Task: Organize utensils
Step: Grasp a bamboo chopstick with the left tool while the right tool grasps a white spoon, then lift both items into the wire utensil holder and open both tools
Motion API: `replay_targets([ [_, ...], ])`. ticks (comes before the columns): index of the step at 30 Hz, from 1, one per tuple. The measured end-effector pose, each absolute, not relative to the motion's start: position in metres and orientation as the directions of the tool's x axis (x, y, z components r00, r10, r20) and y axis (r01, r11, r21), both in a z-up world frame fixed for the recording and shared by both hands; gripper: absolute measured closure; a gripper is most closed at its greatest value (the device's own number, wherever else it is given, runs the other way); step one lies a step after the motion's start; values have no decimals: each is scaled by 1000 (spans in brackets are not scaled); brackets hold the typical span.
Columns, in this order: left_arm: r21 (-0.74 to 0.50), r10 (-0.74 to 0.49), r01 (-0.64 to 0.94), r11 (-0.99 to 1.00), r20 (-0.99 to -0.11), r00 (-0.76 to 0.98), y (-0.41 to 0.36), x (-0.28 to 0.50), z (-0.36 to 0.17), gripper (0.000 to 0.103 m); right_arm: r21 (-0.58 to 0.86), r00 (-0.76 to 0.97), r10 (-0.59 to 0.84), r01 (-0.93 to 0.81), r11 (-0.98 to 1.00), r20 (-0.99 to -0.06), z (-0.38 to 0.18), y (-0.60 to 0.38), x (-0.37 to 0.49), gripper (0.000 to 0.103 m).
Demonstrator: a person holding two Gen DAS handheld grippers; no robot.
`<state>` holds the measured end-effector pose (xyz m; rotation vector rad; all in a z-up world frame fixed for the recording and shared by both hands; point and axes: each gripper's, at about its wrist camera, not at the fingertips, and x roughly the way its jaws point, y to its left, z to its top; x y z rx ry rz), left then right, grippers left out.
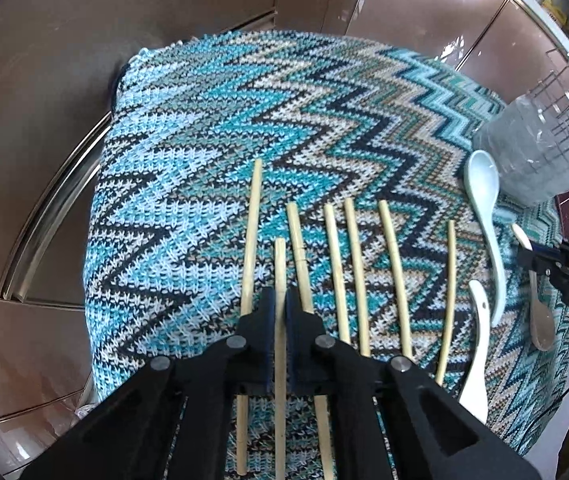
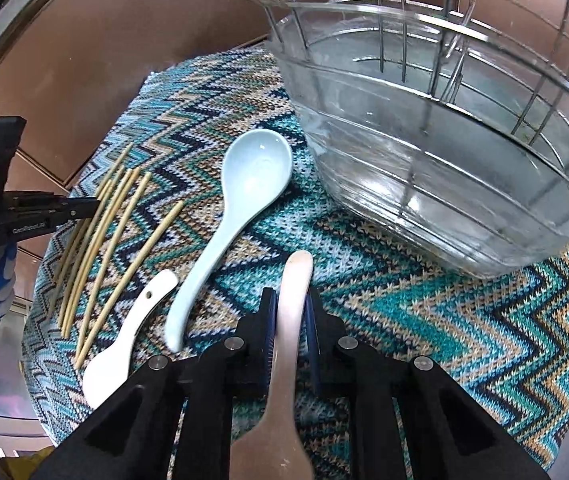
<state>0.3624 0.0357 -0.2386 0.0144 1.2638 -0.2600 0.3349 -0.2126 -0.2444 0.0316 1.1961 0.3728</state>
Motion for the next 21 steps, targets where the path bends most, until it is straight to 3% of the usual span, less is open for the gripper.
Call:
replay_targets([
  [21,-160,-211,137,977,-770,602,62,242,-136,98,168,593,349,-339,926,-726,-161,-224,196,91],
])
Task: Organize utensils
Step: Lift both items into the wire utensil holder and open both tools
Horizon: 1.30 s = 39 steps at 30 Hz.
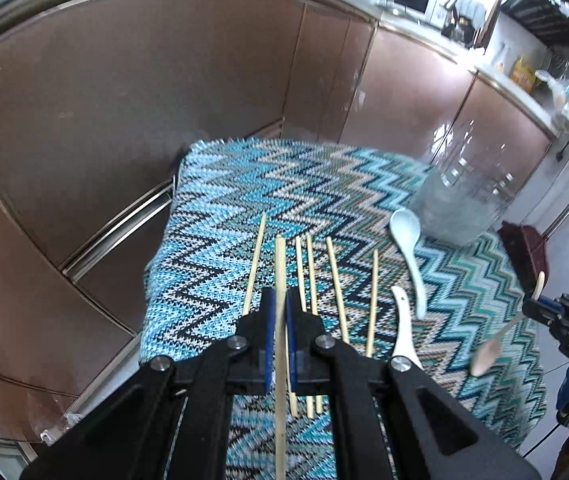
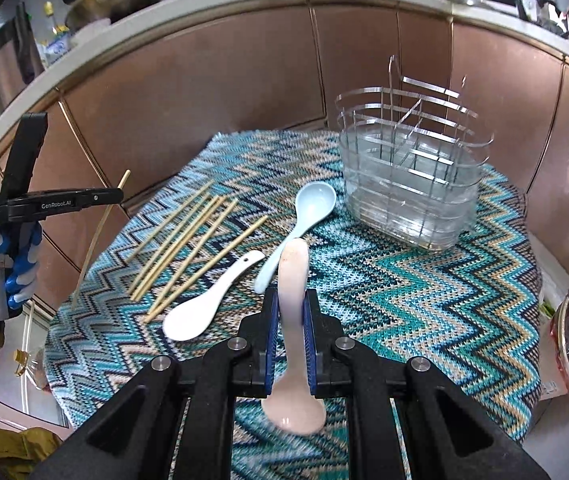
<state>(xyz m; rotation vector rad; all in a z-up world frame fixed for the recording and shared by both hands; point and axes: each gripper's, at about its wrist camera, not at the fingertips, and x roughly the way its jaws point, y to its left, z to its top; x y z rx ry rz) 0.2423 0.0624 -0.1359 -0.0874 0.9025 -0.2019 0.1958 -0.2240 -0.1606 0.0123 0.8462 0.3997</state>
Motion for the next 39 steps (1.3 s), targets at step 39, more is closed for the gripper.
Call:
replay_targets([
  [39,-366,-495,381,849,-301,815,-155,373,26,98,51,873,192,-190,980,-449,-24,-297,295,95],
])
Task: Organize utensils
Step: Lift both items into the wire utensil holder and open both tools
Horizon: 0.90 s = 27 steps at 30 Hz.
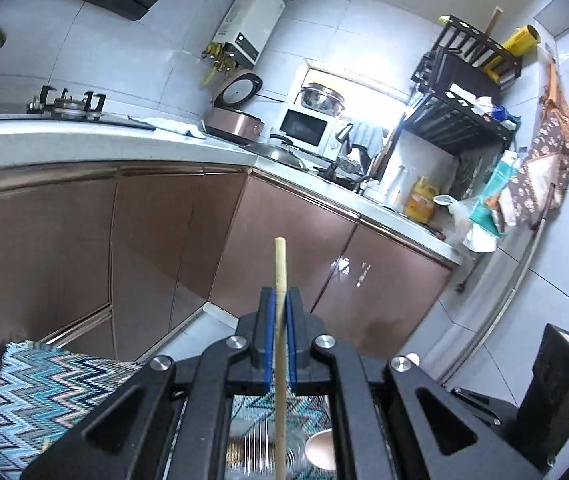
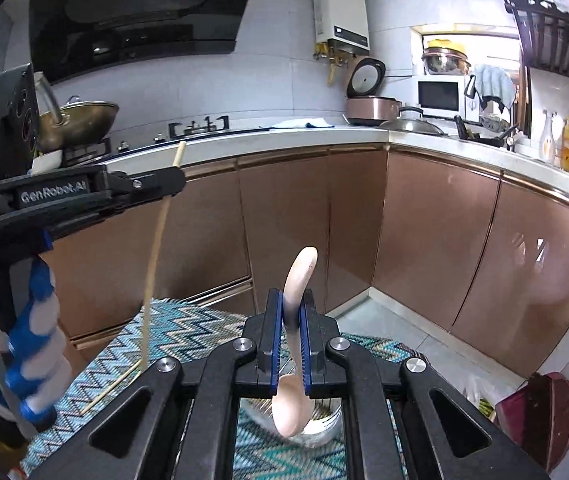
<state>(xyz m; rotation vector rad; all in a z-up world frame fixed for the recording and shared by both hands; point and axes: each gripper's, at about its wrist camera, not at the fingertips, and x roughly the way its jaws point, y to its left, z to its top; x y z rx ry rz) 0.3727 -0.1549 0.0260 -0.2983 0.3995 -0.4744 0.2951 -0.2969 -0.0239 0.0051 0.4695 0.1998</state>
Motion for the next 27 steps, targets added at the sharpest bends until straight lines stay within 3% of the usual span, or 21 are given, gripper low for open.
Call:
replay_targets([
  [9,-266,-334,261,928,-280,900,-183,395,-46,98,18,867,143,-153,988,-478,-86,-298,327,95],
  [16,-263,-318,242,934,-300,900,-174,389,-80,93,55,846,149,-140,989,-512,-120,-300,322,92],
  [18,-268,-326,249,931,-298,897,-169,383,-78,82,55,851,143,-133,990,-506,-119,-300,318,85],
  [20,-276,-340,261,925,-295,893,-161,375,-72,76,57,857,140,-129,990,-497,-117,-300,312,69],
  [27,-264,-365,286,921,-326,872,-136,345,-59,76,58,868,125,-111,992,-481,-104,-296,282,61],
])
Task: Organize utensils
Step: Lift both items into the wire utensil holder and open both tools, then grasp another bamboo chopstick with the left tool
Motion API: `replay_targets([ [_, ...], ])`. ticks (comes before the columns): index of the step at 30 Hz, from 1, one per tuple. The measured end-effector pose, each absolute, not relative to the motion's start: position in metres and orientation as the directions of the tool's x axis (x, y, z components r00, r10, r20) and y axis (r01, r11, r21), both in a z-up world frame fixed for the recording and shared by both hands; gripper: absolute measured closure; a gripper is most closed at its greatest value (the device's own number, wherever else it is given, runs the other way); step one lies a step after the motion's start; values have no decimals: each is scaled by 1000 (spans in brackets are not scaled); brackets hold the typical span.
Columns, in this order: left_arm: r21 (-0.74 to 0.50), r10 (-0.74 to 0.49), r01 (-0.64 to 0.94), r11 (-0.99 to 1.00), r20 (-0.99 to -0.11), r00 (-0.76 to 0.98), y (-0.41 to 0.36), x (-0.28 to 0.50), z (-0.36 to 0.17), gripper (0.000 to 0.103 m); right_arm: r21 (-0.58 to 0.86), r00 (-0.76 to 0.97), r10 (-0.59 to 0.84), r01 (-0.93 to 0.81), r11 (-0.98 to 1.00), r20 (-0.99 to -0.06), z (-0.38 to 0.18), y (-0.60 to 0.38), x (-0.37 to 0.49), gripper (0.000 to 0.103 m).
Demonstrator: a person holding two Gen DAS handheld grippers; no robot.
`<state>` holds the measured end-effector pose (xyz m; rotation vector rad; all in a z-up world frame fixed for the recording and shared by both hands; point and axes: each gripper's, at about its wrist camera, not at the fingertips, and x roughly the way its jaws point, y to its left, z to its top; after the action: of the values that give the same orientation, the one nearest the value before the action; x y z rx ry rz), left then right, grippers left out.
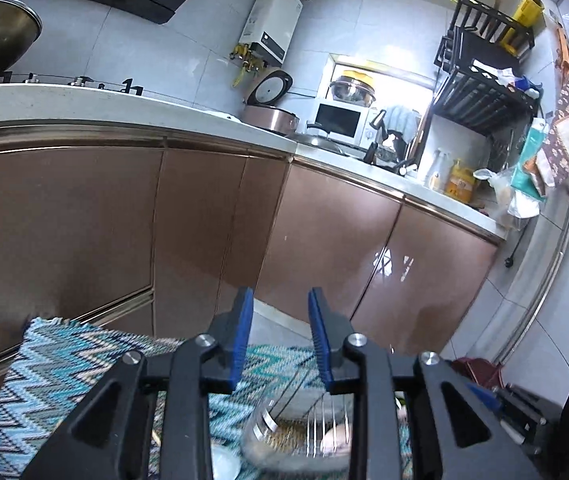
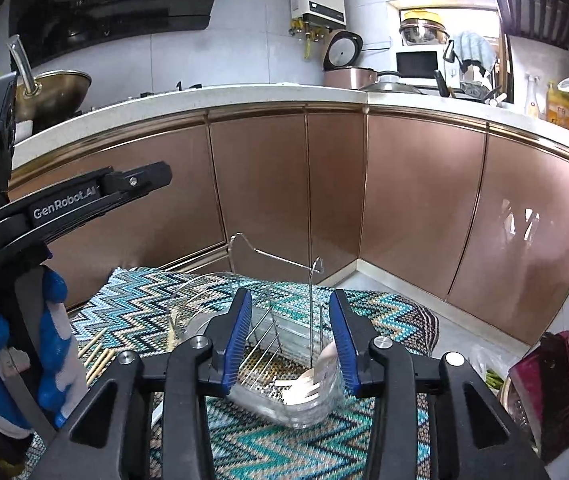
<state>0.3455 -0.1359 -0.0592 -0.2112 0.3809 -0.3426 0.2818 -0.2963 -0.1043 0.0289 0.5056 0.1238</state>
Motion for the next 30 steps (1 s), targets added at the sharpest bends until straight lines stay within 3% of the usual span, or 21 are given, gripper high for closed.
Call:
replay_targets([
  [7,-264,-346,257,930,-390,853,-88,304,-54,76,76,875,131,-108,991,-467,-91,-293,246,57],
  [14,-301,-304,160,940,-530,792,-35,288,-64,76,86,859,162,-138,987,-485,-90,-281,214,55],
  [23,-461,-426,61,885,-752,503,-30,343,-149,76,121,829,197,-157,980,-523,-111,-277,201,55],
  [30,-413,-370,-41,910,-851,372,-47,401,-198,76,146,804,195,-135,980,-561,-136,-297,209,55],
])
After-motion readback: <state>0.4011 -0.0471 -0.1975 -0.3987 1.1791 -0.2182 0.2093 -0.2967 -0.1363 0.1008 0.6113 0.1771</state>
